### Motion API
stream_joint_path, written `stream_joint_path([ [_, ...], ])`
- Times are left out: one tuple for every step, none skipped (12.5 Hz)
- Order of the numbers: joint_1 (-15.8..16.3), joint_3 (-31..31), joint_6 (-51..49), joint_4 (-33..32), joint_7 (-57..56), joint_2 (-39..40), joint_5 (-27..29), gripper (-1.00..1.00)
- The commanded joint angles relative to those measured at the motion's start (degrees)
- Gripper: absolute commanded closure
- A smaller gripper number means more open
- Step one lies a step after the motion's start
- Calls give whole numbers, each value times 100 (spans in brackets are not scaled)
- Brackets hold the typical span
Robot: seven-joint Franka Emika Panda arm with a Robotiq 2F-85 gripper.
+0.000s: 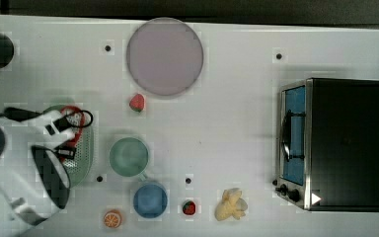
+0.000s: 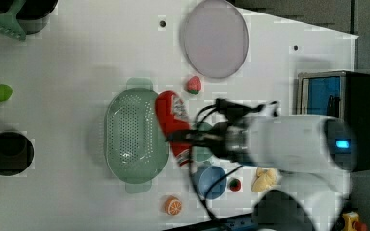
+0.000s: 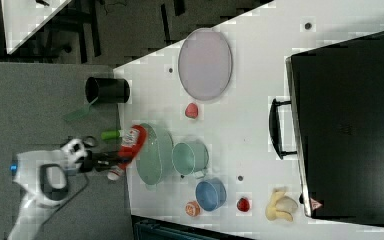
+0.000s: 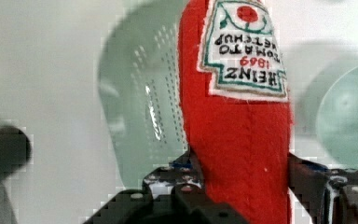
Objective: Pick ketchup from strainer and place it on the table
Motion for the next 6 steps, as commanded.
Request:
stream_joint_path([
  [-443,-369,-654,536,-162,-28,17,-17],
  [-525,-566,-700,607,-378,-61,16,-17],
  [-606,-798,-703,636,-634,-79,15,-17],
  [-674,-1034,-705,637,-910,-84,-5,-17],
  [-718,-1265,-704,619,-1183,-78,-18,-17],
  [-744,-1515,-702,603,-1384,-74,-18,-17],
])
